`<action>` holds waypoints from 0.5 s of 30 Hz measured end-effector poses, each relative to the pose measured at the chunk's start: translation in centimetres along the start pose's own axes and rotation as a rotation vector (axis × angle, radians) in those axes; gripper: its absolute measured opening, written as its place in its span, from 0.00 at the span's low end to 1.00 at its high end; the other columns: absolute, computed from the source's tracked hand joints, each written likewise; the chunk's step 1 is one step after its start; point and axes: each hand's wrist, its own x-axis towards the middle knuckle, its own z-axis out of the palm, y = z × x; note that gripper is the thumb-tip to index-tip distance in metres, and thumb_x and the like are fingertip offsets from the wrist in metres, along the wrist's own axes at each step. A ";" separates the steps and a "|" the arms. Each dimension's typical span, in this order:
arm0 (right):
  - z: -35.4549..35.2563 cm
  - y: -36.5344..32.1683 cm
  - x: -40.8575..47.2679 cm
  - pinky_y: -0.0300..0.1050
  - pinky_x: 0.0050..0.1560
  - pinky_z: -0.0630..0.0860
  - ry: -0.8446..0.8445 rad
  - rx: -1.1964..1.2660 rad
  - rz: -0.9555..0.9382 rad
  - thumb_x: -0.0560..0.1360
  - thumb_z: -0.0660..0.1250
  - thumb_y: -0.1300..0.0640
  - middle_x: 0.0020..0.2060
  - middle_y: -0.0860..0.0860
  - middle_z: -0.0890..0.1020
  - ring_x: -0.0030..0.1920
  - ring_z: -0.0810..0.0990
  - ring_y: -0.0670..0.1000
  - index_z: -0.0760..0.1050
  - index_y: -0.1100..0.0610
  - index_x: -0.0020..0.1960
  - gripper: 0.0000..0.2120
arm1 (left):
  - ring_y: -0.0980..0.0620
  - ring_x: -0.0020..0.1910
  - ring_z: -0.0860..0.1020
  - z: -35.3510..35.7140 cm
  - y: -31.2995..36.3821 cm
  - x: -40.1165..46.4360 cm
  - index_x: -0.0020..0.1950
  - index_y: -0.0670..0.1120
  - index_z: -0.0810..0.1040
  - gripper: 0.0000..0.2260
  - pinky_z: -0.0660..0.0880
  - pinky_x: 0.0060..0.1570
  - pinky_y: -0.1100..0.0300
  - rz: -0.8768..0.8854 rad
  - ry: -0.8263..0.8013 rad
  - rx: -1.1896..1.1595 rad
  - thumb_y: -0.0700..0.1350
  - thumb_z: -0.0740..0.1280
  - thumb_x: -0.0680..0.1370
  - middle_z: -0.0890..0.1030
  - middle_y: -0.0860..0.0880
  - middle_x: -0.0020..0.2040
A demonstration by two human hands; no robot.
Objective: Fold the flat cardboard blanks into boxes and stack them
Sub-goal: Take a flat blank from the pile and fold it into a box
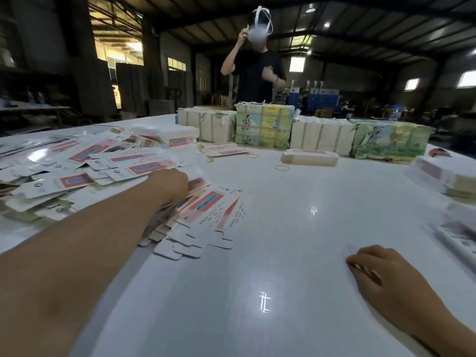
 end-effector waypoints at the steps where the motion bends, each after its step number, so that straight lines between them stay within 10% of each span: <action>1: 0.0 0.0 0.0 0.41 0.47 0.66 0.002 -0.004 -0.002 0.75 0.68 0.57 0.45 0.39 0.75 0.48 0.72 0.46 0.83 0.52 0.49 0.06 | 0.50 0.41 0.75 0.2 -0.2 -0.2 0.50 0.44 0.75 0.07 0.77 0.45 0.55 -0.025 0.040 -0.006 0.44 0.59 0.78 0.74 0.50 0.40; 7: 0.0 0.1 0.1 0.40 0.54 0.68 -0.008 0.004 -0.015 0.77 0.63 0.55 0.49 0.42 0.76 0.54 0.72 0.47 0.81 0.50 0.54 0.09 | 0.47 0.50 0.76 -1.6 4.4 -2.5 0.73 0.57 0.59 0.25 0.74 0.40 0.55 0.032 0.232 -0.242 0.41 0.58 0.78 0.75 0.47 0.61; 15: -0.9 -0.1 -0.1 0.44 0.57 0.69 -0.088 -0.053 -0.024 0.79 0.58 0.53 0.58 0.51 0.77 0.60 0.72 0.53 0.78 0.53 0.59 0.14 | 0.45 0.69 0.65 -2.2 20.9 -10.9 0.67 0.72 0.33 0.40 0.52 0.68 0.36 0.623 0.374 -0.344 0.35 0.54 0.78 0.61 0.50 0.74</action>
